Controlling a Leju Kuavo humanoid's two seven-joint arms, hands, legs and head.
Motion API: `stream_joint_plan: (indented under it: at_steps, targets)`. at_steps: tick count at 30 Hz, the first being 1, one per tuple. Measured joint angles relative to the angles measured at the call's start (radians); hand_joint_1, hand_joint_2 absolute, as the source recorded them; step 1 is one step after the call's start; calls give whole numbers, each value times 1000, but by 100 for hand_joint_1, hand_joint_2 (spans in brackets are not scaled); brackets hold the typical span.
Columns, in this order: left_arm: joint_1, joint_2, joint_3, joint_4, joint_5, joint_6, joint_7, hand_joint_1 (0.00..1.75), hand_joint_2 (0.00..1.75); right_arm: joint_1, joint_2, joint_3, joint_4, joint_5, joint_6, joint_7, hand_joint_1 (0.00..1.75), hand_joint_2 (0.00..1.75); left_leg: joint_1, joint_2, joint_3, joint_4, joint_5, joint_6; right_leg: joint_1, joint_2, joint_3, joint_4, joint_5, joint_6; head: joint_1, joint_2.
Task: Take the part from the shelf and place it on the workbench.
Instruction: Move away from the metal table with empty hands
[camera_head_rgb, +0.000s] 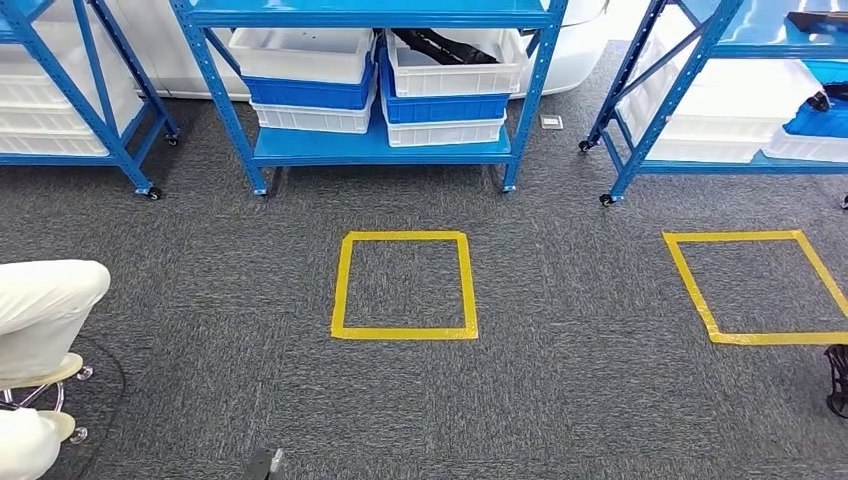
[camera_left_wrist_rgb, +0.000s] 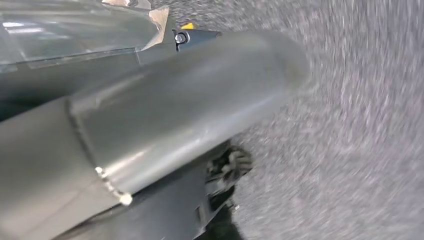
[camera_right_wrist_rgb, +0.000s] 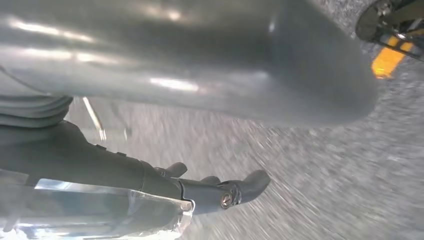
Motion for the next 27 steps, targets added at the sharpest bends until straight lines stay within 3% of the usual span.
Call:
stream_joint_plan:
  at_steps: [2, 4, 6, 8, 9, 10, 12, 13, 15, 17, 19, 20, 21, 22, 24, 25, 27]
  targets:
    - [8, -3, 31, 0, 27, 16, -10, 0, 0, -34, -5, 24, -4, 26, 11, 15, 0, 0, 0, 3, 5, -7, 4, 3, -4, -1, -68, 125, -47, -6, 3, 0]
    - [16, -5, 55, 0, 44, 23, -15, 0, 0, -60, -8, 42, -9, 42, 19, 25, 0, 0, 1, 1, 5, -7, 2, 0, -10, -1, -125, 220, -68, 2, 3, 0]
    - [22, -7, 71, 0, 56, 27, -19, 0, 0, -76, -9, 54, -12, 53, 21, 30, 0, 0, 5, -2, 8, -5, -2, -7, -19, -1, -127, 207, -43, 20, 3, 0]
    - [26, -9, 85, 0, 66, 30, -23, 0, 0, -89, -10, 62, -17, 64, 21, 33, 0, 0, 12, -6, 10, 5, -11, -23, -31, -2, -79, 98, 9, 45, 4, 0]
    - [27, -8, 92, 0, 72, 33, -24, 0, 0, -97, -8, 67, -20, 70, 21, 33, 0, 0, 13, -8, 8, 14, -19, -34, -33, 0, -56, 50, 27, 51, 7, 0]
    - [28, -8, 102, 0, 79, 36, -26, 0, 0, -107, -7, 72, -23, 78, 21, 33, 0, 0, 13, -9, 6, 23, -28, -46, -35, 2, -36, 7, 42, 50, 9, 0]
    - [30, -7, 118, 0, 93, 43, -31, 0, 0, -123, -2, 81, -30, 93, 22, 33, 0, 0, 11, -10, 4, 31, -37, -61, -31, 8, -30, -3, 40, 24, 9, 0]
    - [32, -8, 127, 0, 98, 46, -33, 0, 0, -130, -1, 86, -33, 100, 24, 33, 0, 0, 14, -9, 5, 30, -38, -64, -31, 9, -30, 0, 38, 10, 7, 0]
    - [34, -9, 139, 0, 105, 50, -35, 0, 0, -139, 2, 94, -38, 108, 27, 34, 0, 0, 20, -6, -1, 48, -49, -68, -28, 9, -29, 3, 35, -9, 3, 0]
    - [35, -10, 145, 0, 106, 52, -36, 0, 0, -147, 3, 99, -41, 110, 28, 34, 0, 0, 20, -2, -49, 140, -95, -69, -23, 8, -26, 3, 31, -22, 1, 0]
    - [38, -11, 152, 0, 107, 53, -36, 0, 0, -151, 4, 102, -44, 110, 28, 34, 0, 0, 18, -2, -132, 280, -145, -66, -14, 6, -23, 3, 26, -31, 0, 0]
    - [41, -11, 156, 0, 107, 53, -36, 0, 0, -152, 4, 103, -45, 111, 28, 34, 0, 0, 16, -2, -163, 325, -150, -61, -8, 6, -20, 3, 23, -36, 0, 0]
    - [43, -11, 158, 0, 108, 53, -36, 0, 0, -152, 4, 104, -45, 111, 28, 34, 0, 0, 13, -2, -179, 337, -135, -54, -2, 6, -16, 3, 20, -40, 1, 0]
    - [44, -11, 159, 0, 108, 53, -36, 0, 0, -152, 5, 105, -46, 111, 28, 34, 0, 0, 8, -2, -175, 309, -102, -43, 4, 7, -10, 3, 17, -44, 0, 0]
    - [45, -10, 162, 0, 111, 55, -38, 0, 0, -154, 8, 106, -48, 115, 28, 34, 0, 0, -8, -2, -129, 184, -22, -15, 12, 8, 0, 2, 9, -51, 1, 0]
    - [45, -10, 164, 0, 114, 56, -39, 0, 0, -156, 10, 106, -49, 120, 28, 33, 0, 0, -16, 1, -107, 128, 2, -3, 16, 8, 2, 2, 6, -52, 2, 0]
    - [45, -10, 170, 0, 123, 59, -43, 0, 0, -161, 14, 107, -52, 134, 28, 33, 0, 0, -26, 6, -89, 80, 12, 6, 18, 9, 2, 0, 0, -47, 3, 0]
